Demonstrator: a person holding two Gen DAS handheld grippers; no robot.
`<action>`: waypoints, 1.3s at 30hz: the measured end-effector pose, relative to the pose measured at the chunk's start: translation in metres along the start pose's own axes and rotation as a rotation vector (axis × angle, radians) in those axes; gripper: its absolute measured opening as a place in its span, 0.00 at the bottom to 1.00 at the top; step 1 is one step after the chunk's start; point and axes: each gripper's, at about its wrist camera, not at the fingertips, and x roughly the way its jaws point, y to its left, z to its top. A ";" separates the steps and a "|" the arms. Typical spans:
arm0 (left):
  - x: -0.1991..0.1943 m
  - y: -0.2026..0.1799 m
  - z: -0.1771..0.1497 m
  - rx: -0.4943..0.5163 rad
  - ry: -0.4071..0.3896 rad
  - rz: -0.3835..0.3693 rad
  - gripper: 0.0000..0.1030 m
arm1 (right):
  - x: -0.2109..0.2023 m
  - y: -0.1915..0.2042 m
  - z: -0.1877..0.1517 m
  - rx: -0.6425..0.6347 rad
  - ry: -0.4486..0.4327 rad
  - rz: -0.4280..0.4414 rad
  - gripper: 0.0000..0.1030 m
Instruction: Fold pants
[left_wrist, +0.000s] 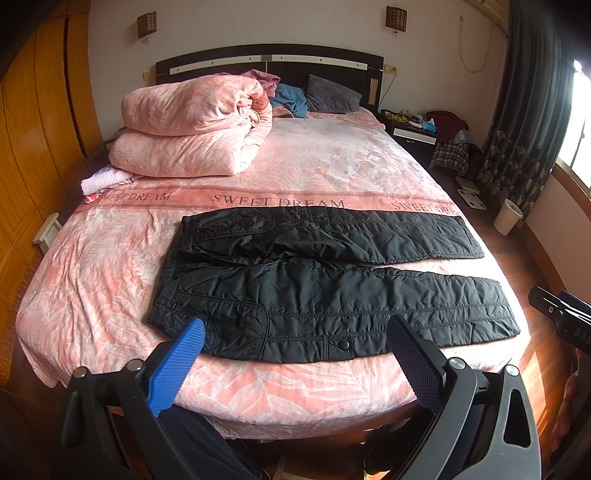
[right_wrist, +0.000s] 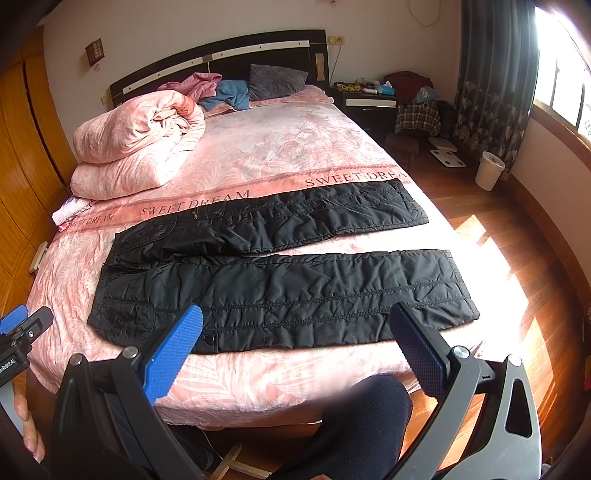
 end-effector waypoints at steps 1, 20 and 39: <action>0.000 0.000 0.000 0.001 0.001 0.001 0.97 | 0.000 -0.001 0.000 0.002 0.000 0.000 0.98; 0.254 0.304 -0.051 -0.530 0.518 -0.155 0.96 | 0.126 -0.081 -0.056 0.144 0.205 0.264 0.98; 0.320 0.352 -0.084 -0.782 0.501 -0.215 0.42 | 0.164 -0.168 -0.069 0.465 0.263 0.353 0.79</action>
